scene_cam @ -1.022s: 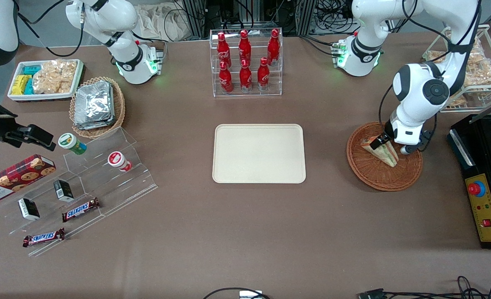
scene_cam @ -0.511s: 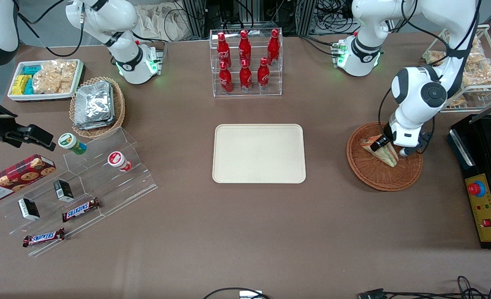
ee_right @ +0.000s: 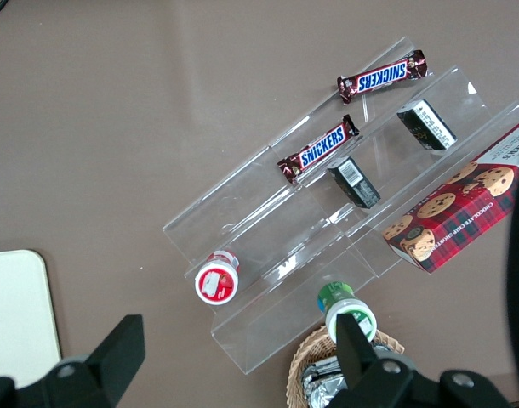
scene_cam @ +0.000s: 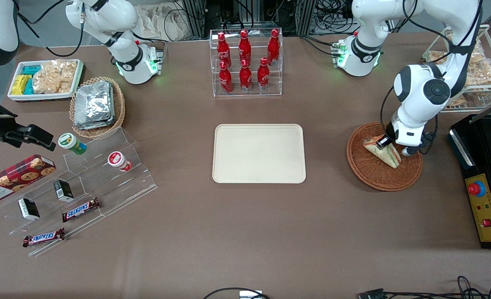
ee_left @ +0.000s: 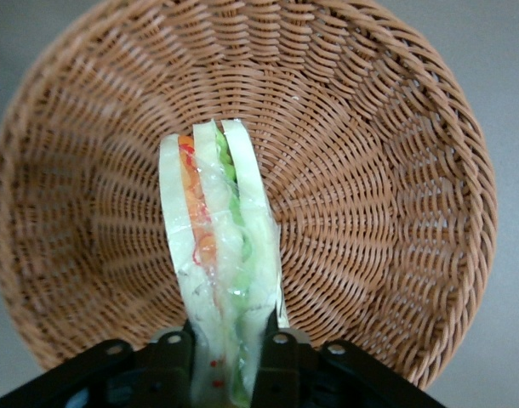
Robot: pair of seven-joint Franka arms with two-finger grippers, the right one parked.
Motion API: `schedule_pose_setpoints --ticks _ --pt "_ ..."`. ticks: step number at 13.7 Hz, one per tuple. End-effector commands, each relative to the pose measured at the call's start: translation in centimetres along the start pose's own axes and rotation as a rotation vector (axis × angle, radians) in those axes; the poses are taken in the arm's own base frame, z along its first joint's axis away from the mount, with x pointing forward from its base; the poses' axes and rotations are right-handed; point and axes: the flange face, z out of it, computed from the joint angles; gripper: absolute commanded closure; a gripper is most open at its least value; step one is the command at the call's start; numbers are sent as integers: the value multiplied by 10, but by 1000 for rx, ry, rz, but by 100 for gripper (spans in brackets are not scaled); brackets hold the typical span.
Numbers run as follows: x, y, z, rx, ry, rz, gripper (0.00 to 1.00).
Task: Place sandwich from basket to tray
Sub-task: 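Lift the sandwich out of the basket with the left gripper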
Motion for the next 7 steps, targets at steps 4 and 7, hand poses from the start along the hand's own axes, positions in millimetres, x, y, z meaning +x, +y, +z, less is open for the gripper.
schedule_pose_setpoints --ticks 4,7 --pt "13 4 -67 61 -5 268 78" --pt "21 11 -98 57 14 468 78"
